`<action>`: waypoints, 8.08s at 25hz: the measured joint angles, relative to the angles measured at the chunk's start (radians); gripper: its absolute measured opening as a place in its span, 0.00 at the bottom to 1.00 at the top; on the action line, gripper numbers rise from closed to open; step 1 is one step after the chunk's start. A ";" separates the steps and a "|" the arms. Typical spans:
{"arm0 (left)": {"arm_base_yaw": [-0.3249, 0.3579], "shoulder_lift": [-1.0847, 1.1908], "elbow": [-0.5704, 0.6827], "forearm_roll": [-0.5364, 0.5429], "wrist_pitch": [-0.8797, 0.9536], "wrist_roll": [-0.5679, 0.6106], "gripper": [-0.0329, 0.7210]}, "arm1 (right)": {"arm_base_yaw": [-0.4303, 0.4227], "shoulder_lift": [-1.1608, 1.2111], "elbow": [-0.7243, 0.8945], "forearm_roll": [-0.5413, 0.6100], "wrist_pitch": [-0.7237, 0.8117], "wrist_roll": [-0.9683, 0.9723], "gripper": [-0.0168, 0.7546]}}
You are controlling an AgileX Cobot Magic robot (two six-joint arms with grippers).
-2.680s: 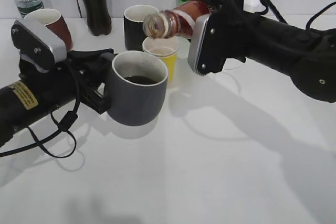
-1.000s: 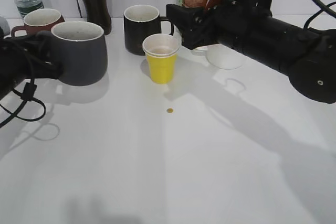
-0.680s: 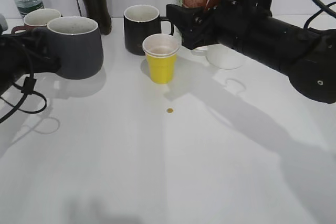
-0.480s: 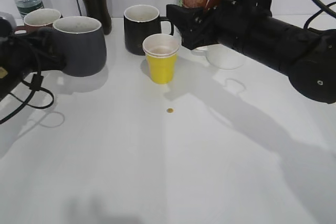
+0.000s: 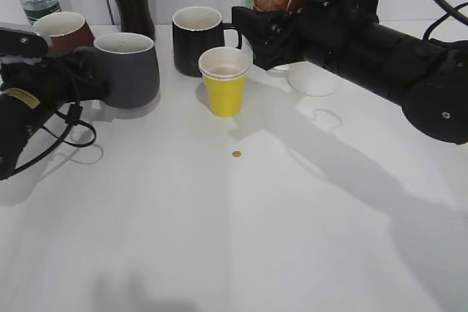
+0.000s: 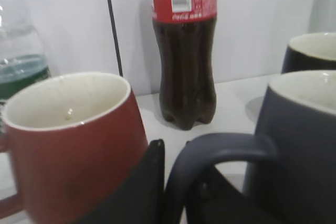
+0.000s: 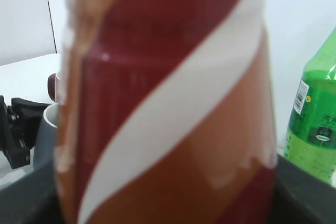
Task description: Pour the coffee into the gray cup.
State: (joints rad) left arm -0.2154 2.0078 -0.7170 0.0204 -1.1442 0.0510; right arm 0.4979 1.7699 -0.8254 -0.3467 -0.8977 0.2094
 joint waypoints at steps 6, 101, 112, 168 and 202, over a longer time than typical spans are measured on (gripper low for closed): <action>0.000 0.060 -0.040 -0.042 0.000 -0.002 0.16 | 0.000 0.000 0.000 0.000 0.000 -0.009 0.71; -0.001 -0.766 0.431 -0.052 0.323 -0.030 0.48 | -0.230 -0.133 0.000 0.134 0.193 -0.056 0.71; -0.001 -1.049 0.431 -0.052 0.627 -0.030 0.48 | -0.457 -0.145 0.000 0.141 0.266 -0.057 0.71; -0.001 -1.064 0.431 -0.045 0.674 -0.030 0.47 | -0.460 0.439 -0.166 0.220 -0.080 -0.184 0.86; -0.001 -1.064 0.168 -0.051 1.814 -0.030 0.48 | -0.327 -0.403 0.047 0.244 1.583 -0.184 0.79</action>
State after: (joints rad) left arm -0.2166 0.9442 -0.5494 -0.0302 0.6698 0.0211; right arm 0.1713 1.3669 -0.7786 -0.1025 0.6849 0.0250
